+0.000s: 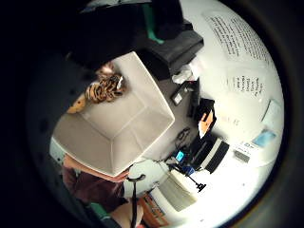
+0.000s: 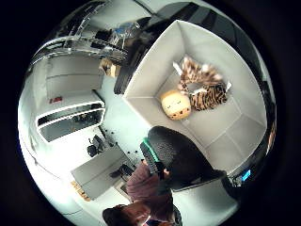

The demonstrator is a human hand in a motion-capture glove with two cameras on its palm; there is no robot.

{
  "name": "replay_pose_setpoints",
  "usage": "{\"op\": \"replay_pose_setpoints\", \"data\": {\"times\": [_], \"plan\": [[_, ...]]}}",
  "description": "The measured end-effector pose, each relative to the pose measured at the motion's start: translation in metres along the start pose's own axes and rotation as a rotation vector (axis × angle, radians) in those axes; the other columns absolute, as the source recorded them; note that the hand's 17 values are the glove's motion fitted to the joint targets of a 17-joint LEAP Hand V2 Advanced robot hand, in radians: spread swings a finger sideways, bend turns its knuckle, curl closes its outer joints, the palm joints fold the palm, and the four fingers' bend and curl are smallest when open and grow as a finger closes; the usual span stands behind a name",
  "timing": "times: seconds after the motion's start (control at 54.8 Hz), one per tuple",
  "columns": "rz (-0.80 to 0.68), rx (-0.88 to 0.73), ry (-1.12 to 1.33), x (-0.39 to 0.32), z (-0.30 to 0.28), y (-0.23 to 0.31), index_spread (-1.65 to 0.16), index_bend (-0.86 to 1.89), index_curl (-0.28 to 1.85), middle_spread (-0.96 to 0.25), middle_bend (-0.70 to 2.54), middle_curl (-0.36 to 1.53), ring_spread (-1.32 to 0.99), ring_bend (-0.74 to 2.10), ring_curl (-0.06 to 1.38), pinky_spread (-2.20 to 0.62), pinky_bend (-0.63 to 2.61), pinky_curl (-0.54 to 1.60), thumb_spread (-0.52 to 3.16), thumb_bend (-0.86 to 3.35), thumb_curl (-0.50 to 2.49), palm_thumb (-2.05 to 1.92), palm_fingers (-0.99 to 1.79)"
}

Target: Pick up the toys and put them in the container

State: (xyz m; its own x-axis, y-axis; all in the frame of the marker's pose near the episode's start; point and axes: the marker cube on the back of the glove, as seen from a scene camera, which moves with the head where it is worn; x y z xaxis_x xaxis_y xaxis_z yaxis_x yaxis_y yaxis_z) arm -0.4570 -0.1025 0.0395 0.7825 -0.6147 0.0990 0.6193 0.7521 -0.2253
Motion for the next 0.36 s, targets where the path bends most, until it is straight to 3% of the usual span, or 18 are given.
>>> {"op": "replay_pose_setpoints", "data": {"times": [0.128, 0.274, 0.365], "plan": [[0.060, 0.051, -0.020, 0.007, -0.002, 0.006, -0.23, 0.04, 0.32, 0.03, 0.06, 0.32, 0.01, 0.18, 0.37, 0.04, 1.11, 0.47, 1.11, -0.05, 0.57, -0.05, -0.44], [0.015, 0.110, -0.091, 0.007, -0.001, 0.003, -0.22, 0.06, 0.26, 0.04, 0.08, 0.27, 0.04, 0.17, 0.35, 0.07, 1.03, 0.42, 1.16, -0.05, 0.48, -0.05, -0.38], [0.072, 0.065, -0.067, 0.015, 0.005, 0.009, -0.22, 0.07, 0.23, 0.03, 0.09, 0.25, 0.04, 0.18, 0.35, 0.07, 0.97, 0.40, 1.19, -0.04, 0.44, -0.04, -0.35]]}}
